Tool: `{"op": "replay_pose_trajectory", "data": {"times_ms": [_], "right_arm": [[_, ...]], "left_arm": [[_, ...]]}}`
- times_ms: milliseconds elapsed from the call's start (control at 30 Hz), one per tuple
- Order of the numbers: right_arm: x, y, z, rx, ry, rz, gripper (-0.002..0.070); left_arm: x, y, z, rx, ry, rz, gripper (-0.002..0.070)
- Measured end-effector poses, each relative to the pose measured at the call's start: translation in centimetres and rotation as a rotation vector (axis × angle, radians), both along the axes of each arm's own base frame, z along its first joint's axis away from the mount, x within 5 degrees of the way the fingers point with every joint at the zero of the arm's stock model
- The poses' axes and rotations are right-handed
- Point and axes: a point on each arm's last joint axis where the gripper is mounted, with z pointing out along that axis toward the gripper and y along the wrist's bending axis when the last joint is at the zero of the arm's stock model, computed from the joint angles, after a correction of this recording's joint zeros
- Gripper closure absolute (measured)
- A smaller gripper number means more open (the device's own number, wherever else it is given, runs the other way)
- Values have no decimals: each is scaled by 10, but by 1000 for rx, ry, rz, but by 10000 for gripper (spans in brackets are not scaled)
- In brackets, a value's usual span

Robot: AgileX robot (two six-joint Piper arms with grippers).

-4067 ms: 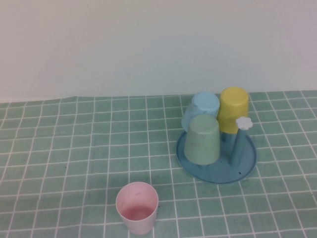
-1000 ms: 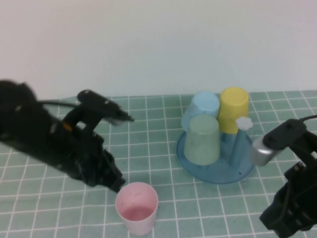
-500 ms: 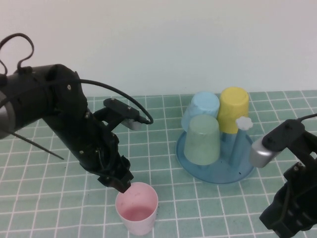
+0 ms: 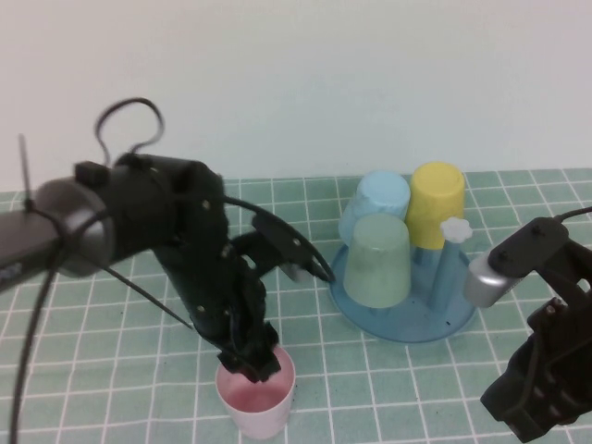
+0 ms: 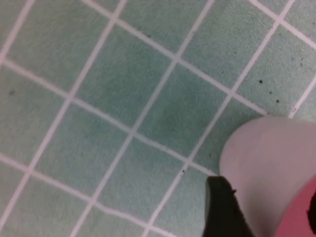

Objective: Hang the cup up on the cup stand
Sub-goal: Pick up the cup from the table

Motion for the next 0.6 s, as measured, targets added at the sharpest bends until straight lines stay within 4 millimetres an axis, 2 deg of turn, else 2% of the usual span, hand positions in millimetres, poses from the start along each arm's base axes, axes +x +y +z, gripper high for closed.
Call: {"op": "replay_pose_trajectory", "data": {"times_ms": [133, 300, 400, 433, 467, 533, 600], "right_arm": [[0, 0, 0, 5, 0, -2, 678], [-1, 0, 0, 4, 6, 1, 678], [-1, 0, 0, 2, 10, 3, 678], [-1, 0, 0, 2, 11, 3, 678], [-1, 0, 0, 2, 11, 3, 678], [-1, 0, 0, 3, 4, 6, 678], [1, 1, 0, 6, -22, 32, 678]], "left_arm": [[2, -7, -16, 63, -2, -14, 320], [7, -7, -22, 69, -26, -9, 348], [7, -8, -22, 67, -34, -16, 414], [7, -8, -22, 68, -38, -31, 570], [7, -7, -22, 71, -43, -63, 496], [8, -6, -22, 78, -51, -105, 592], [9, -4, -22, 77, -56, -129, 636]]}}
